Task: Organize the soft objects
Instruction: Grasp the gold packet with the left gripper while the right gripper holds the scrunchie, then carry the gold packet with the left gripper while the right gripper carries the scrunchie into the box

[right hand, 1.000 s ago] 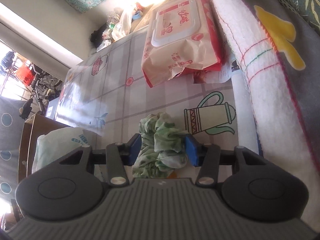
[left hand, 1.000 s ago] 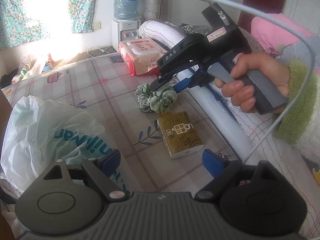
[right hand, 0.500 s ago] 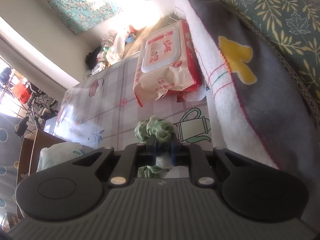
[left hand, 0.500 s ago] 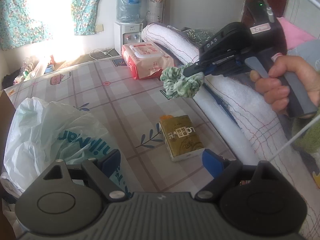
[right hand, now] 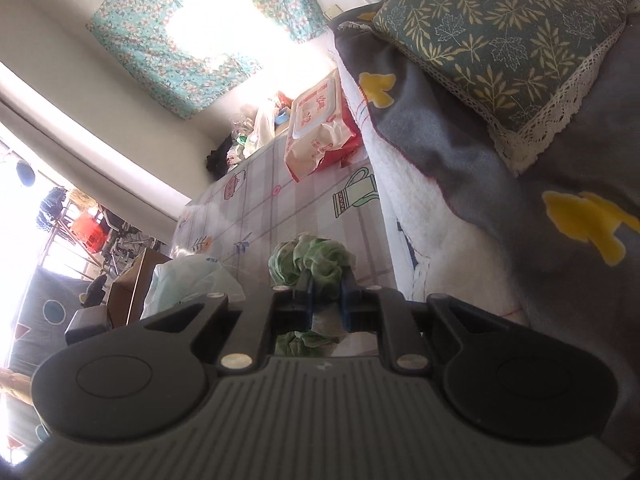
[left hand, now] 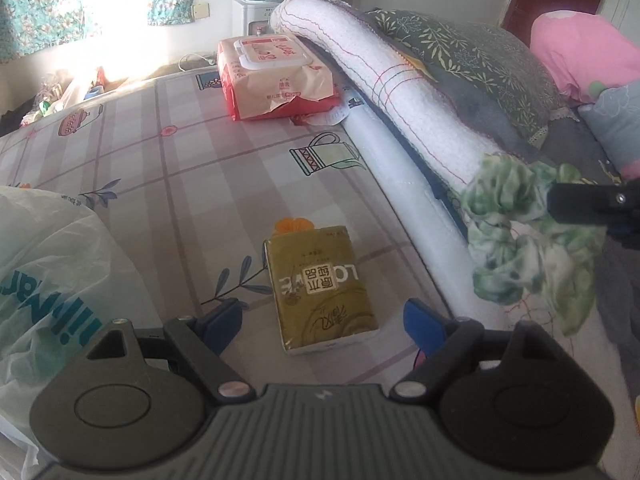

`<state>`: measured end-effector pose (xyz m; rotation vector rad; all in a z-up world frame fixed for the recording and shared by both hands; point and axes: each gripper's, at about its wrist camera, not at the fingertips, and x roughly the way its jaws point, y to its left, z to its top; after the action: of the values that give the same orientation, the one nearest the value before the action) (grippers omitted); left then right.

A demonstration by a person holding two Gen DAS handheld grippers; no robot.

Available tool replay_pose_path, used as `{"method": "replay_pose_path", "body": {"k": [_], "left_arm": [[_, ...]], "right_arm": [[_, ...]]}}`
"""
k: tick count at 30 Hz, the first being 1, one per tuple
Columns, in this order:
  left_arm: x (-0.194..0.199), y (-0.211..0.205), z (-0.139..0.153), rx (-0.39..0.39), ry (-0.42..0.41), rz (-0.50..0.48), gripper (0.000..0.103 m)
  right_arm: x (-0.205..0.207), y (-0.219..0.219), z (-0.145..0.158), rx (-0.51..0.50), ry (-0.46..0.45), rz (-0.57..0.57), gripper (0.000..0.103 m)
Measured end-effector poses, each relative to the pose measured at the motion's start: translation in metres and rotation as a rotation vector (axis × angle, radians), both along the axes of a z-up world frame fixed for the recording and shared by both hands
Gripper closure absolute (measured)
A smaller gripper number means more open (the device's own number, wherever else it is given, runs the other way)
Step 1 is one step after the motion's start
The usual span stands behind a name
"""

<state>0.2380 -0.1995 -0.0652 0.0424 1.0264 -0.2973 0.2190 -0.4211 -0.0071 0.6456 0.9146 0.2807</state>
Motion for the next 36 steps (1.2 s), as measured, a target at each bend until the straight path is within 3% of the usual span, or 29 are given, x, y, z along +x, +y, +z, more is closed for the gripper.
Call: {"method": "replay_pose_path", "body": {"k": [4,7,10,14,20,28,36], "left_arm": [[0.012,-0.009,-0.012,0.023,0.021,0.015,0.016],[0.016,-0.015,-0.019,0.054,0.031,0.021,0.026],[0.014,-0.021,-0.022,0.094,-0.006,0.013,0.029],[0.012,-0.022,-0.02,0.1,-0.027,0.012,0.044],[0.006,-0.018,-0.016,0.088,-0.032,0.013,0.046],[-0.024,0.002,0.02,0.006,-0.073,-0.009,0.047],[-0.078,0.074,0.088,-0.084,-0.19,0.041,0.047]], "right_arm": [[-0.014,-0.007,-0.005,0.019,-0.012,-0.009,0.092],[-0.018,-0.01,-0.011,0.034,0.003,-0.01,0.091],[-0.02,-0.012,-0.016,0.047,0.015,-0.015,0.091],[-0.024,-0.013,-0.016,0.06,0.009,-0.023,0.091],[-0.034,-0.012,-0.006,0.059,0.004,-0.034,0.091],[-0.056,-0.003,0.021,0.053,-0.034,-0.053,0.091],[-0.082,0.032,0.072,0.048,-0.15,-0.011,0.091]]}}
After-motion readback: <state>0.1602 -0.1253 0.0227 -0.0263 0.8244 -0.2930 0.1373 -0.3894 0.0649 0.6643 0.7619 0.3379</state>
